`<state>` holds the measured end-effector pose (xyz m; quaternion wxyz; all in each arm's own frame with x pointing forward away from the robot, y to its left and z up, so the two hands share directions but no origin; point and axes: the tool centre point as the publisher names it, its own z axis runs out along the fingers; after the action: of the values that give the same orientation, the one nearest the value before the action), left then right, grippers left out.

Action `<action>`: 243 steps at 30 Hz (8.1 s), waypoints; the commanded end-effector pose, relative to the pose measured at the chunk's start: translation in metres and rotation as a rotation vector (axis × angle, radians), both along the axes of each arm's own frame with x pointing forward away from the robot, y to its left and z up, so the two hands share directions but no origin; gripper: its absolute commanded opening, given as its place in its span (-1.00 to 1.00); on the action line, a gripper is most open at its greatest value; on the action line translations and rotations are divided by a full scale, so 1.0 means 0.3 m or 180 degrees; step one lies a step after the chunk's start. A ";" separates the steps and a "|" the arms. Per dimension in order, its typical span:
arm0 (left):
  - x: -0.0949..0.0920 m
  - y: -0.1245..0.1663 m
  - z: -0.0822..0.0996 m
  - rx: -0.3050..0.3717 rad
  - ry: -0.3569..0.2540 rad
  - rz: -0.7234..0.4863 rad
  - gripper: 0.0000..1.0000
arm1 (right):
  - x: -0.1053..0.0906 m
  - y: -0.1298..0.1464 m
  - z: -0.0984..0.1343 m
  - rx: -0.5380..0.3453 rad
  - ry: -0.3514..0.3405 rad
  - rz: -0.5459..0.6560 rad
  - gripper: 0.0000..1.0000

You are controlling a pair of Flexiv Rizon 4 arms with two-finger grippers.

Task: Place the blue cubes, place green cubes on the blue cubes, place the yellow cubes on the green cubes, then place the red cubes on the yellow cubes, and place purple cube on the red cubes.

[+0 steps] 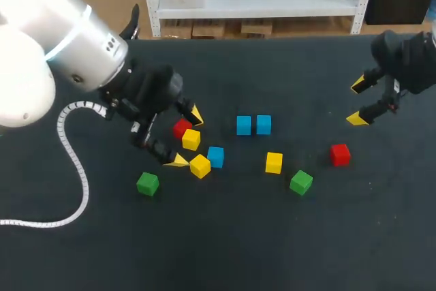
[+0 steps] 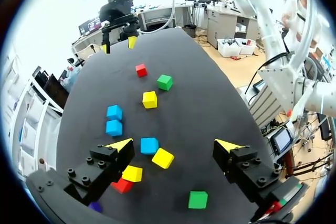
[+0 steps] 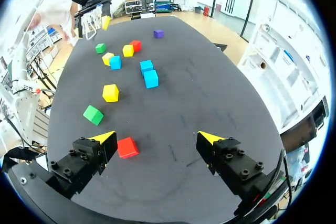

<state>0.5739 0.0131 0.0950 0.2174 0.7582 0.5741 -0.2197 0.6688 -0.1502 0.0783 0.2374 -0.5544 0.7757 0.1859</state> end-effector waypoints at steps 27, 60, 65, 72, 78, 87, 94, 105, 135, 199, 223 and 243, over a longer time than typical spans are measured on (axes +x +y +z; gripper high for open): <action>0.109 -0.284 -0.216 0.0063 0.0038 -0.0224 1.00 | 0.002 0.000 -0.001 0.0007 0.0000 0.0004 1.00; 0.185 -0.203 -0.342 0.0208 0.0052 -0.0109 1.00 | 0.002 0.000 -0.001 0.0007 0.0000 0.0004 1.00; 0.203 -0.177 -0.338 0.0231 0.0023 -0.0047 1.00 | 0.002 0.000 -0.001 0.0007 0.0000 0.0004 1.00; 0.206 -0.127 -0.349 0.0280 0.0054 0.0044 1.00 | 0.002 0.000 -0.001 0.0007 0.0000 0.0004 1.00; 0.204 -0.097 -0.352 0.0302 0.0069 0.0085 1.00 | 0.002 0.000 -0.001 0.0007 0.0000 0.0004 1.00; 0.193 -0.108 -0.349 0.0263 0.0069 0.0094 1.00 | 0.002 0.000 -0.001 0.0007 0.0000 0.0004 1.00; 0.180 -0.119 -0.347 0.0254 0.0053 0.0072 -0.24 | 0.002 0.000 -0.001 0.0007 0.0000 0.0004 1.00; 0.169 -0.120 -0.340 0.0232 0.0062 0.0127 -1.00 | 0.002 0.000 -0.001 0.0007 0.0000 0.0004 1.00; 0.392 -0.193 -0.308 0.0257 0.0028 0.0760 -1.00 | 0.002 0.000 -0.001 0.0007 0.0000 0.0004 1.00; 0.452 -0.167 -0.339 0.0342 0.0157 0.0739 1.00 | 0.002 0.000 -0.001 0.0007 0.0000 0.0004 1.00; 0.246 0.006 -0.148 0.0371 0.0247 0.0863 1.00 | 0.002 0.000 -0.001 0.0007 0.0000 0.0004 1.00; 0.052 0.115 -0.047 0.0319 0.0171 0.0815 1.00 | 0.002 0.000 -0.001 0.0007 0.0000 0.0004 1.00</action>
<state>0.6109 0.0349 0.0741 0.1749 0.6848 0.6818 -0.1889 0.6688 -0.1501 0.0783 0.2374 -0.5544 0.7757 0.1859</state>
